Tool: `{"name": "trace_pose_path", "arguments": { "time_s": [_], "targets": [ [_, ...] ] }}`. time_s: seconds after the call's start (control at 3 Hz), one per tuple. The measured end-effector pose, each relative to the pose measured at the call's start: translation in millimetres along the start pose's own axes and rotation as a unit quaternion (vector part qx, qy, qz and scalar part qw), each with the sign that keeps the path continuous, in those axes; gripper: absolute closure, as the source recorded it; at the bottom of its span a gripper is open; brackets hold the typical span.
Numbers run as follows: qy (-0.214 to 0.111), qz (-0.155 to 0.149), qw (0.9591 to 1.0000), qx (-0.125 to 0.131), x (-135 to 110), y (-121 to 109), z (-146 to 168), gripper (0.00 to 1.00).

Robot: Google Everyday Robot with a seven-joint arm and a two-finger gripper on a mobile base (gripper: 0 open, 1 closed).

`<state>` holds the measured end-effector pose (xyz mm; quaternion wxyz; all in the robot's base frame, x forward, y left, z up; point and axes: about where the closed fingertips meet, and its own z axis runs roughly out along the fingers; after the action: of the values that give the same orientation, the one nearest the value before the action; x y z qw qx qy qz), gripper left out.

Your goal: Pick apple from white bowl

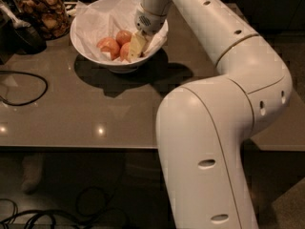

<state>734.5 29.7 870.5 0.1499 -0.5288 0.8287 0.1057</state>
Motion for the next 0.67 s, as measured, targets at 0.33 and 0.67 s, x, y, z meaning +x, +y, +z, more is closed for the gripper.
{"name": "trace_pose_path", "arguments": {
  "time_s": [0.33, 0.67],
  "targets": [
    [-0.007, 0.009, 0.9999, 0.007, 0, 4, -13, 1.00],
    [-0.015, 0.016, 0.9997, 0.014, 1, 11, -30, 1.00]
  ]
}}
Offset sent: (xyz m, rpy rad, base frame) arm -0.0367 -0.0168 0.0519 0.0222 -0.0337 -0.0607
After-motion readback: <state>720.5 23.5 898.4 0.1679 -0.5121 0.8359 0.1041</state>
